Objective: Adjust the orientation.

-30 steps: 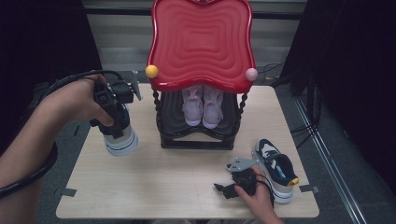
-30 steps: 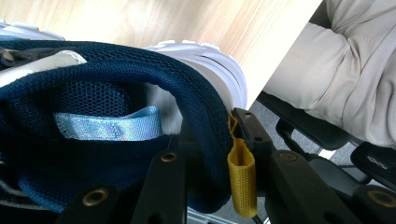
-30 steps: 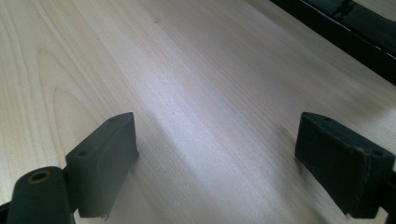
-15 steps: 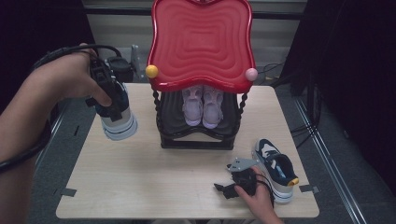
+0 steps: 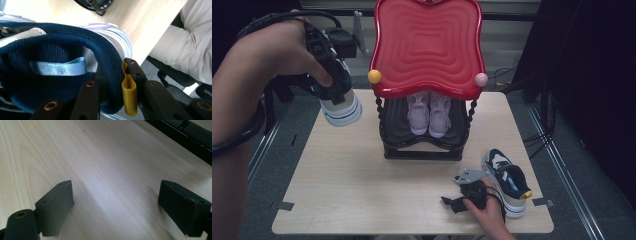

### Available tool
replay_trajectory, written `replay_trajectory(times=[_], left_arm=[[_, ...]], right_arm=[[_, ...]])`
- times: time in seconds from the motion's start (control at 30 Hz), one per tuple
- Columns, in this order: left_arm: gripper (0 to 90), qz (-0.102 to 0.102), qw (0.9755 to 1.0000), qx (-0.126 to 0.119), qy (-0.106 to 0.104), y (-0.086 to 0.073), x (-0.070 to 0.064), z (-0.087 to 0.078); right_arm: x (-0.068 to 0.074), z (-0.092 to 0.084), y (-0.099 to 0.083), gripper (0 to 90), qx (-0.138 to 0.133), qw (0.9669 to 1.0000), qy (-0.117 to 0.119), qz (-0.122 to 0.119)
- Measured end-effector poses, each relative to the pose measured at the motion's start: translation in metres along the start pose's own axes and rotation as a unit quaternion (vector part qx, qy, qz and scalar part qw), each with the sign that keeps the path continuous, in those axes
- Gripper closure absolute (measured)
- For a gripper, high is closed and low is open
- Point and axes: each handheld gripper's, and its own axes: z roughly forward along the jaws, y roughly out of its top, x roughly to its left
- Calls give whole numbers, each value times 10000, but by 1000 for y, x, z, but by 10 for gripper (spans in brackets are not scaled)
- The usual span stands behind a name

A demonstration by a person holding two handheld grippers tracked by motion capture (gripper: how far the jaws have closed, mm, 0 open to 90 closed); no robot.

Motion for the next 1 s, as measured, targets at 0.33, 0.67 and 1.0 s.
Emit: replay_trajectory(times=[0.33, 0.67, 1.0], left_arm=[[747, 102, 9991, -200, 355, 14, -6, -24], [747, 354, 9957, -463, 715, 29, -14, -43], [746, 751, 9884, -727, 1100, 54, -26, -56]], right_arm=[[0, 0, 0, 121, -1, 10000, -1, 1], [0, 0, 0, 121, -1, 10000, -1, 0], [0, 0, 0, 121, 4, 10000, -3, -2]])
